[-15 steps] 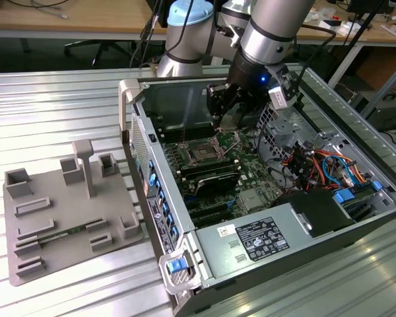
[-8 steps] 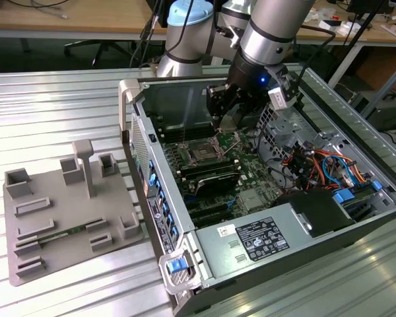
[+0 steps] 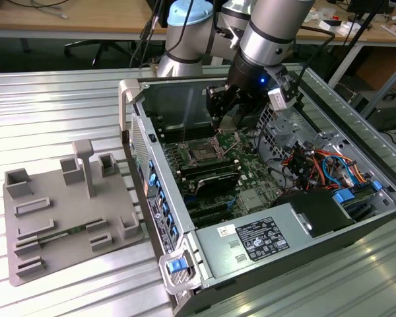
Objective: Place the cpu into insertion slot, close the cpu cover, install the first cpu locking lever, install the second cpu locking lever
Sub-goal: 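Place the cpu into insertion slot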
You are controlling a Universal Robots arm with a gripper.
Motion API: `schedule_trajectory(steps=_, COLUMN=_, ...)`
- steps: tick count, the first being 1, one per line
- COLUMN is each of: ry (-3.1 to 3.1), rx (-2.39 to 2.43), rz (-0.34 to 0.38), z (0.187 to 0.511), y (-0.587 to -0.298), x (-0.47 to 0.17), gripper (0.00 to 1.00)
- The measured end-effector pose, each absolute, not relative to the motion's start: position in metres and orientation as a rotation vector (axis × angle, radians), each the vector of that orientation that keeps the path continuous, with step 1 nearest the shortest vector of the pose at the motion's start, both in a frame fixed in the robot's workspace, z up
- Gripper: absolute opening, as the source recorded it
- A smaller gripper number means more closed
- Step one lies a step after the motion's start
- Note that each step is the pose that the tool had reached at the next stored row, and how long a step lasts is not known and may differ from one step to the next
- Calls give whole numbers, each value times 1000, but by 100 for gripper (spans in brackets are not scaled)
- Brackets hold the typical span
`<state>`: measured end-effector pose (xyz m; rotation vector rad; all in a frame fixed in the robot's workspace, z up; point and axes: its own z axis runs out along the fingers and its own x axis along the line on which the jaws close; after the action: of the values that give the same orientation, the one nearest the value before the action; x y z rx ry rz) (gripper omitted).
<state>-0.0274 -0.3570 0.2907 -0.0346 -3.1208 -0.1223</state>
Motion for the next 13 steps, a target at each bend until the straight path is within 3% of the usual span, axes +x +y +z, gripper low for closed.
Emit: schedule_trajectory(steps=13, ry=-3121, rx=-35, rz=-116, z=287, y=-357, x=-27, gripper=55)
